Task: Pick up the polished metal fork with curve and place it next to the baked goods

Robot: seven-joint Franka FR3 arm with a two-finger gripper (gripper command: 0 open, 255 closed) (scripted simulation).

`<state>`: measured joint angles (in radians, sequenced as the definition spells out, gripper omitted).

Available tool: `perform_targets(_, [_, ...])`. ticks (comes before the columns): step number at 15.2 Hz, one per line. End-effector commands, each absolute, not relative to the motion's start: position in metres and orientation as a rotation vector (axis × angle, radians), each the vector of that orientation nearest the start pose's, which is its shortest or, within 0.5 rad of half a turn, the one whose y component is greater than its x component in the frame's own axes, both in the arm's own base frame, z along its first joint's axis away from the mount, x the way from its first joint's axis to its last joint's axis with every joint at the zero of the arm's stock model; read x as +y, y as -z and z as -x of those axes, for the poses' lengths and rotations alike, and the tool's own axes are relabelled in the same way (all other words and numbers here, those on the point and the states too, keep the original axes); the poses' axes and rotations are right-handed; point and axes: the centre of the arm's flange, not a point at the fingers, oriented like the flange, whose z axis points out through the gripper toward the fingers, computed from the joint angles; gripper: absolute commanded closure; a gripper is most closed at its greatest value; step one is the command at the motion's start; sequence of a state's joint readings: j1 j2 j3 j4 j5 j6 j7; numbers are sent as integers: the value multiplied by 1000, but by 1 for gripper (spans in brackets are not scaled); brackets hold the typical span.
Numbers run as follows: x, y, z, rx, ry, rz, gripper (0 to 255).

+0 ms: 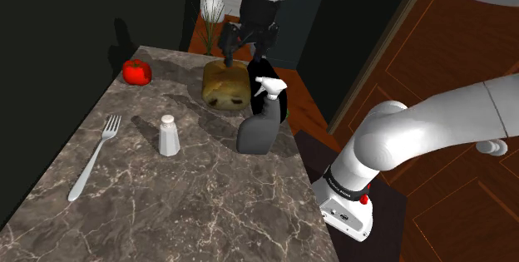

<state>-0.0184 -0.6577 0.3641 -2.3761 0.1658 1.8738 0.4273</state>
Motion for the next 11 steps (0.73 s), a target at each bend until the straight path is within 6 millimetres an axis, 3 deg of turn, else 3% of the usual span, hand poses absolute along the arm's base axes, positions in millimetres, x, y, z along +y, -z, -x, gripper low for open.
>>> perform_targets(1, [181,-530,-354,354,210,3124,0])
perform_targets(11, [288,-468,-407,687,172,3070,0])
